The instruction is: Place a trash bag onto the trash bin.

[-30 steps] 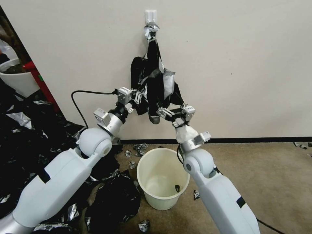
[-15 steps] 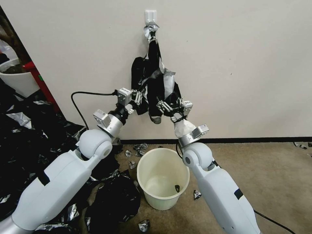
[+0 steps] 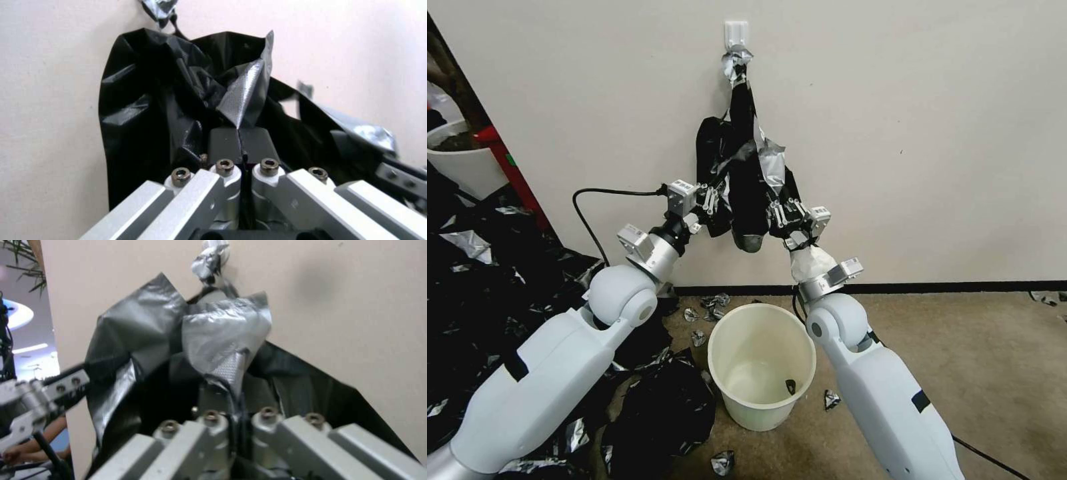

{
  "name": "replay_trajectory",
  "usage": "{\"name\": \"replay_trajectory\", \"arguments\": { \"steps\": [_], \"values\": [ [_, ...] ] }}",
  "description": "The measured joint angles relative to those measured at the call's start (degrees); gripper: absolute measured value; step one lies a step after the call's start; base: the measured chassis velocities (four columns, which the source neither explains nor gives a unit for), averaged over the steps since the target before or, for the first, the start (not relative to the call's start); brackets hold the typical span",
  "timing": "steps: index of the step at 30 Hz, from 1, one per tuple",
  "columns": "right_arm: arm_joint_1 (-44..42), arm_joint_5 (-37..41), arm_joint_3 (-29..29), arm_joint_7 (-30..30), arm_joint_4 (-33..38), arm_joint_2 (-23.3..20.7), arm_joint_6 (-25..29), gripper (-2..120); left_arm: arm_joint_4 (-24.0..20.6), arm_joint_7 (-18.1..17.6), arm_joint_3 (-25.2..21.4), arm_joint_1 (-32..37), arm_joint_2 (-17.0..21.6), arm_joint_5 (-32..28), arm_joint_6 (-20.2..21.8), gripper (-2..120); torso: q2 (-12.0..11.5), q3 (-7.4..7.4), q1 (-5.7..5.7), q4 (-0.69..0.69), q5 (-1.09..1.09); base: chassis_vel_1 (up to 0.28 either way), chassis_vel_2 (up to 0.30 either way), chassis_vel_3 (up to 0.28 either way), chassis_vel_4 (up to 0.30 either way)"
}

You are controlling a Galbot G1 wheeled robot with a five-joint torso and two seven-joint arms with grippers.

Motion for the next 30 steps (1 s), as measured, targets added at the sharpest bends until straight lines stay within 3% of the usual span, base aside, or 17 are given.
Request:
{"name": "replay_trajectory", "arguments": {
  "steps": [2,9,16,23,25,30],
  "values": [
    [-0.8,-0.3,0.2,0.0,0.4,0.0,0.1,0,-0.2,0.0,-0.3,0.3,0.0,0.0,0.0,0,0.0,0.0,0.0,0.0,0.0,0.0,0.0,0.0,0.0],
    [-7.3,-1.2,1.3,0.7,5.0,-1.1,0.4,0,-3.4,-1.3,-3.6,4.6,0.1,0.3,0.6,0,0.0,0.0,0.0,0.0,0.0,0.0,0.0,0.0,0.0],
    [-18.9,-1.1,2.3,4.0,15.7,-2.7,-1.2,0,-9.4,-2.2,-8.6,18.7,-0.2,2.8,0.2,0,0.0,-0.01,0.0,0.01,0.0,0.0,0.0,0.0,0.0],
    [-26.7,-4.1,3.3,12.4,24.2,-3.7,-7.2,0,-13.6,-2.4,-11.0,25.7,-1.4,4.0,-0.5,0,0.0,-0.01,0.0,0.0,0.0,0.0,0.0,0.0,0.0],
    [-28.0,-2.8,3.2,16.3,27.6,-4.1,-9.8,0,-17.1,-2.4,-11.8,27.6,-1.4,1.5,0.6,0,0.0,-0.01,0.0,0.0,0.0,0.0,0.0,0.0,0.0],
    [-28.8,0.0,3.2,19.5,30.5,-4.5,-12.2,0,-21.9,-3.6,-12.8,29.0,-0.9,-2.9,3.2,0,0.0,-0.01,0.0,0.0,0.01,0.0,0.0,0.0,0.0]
  ]
}}
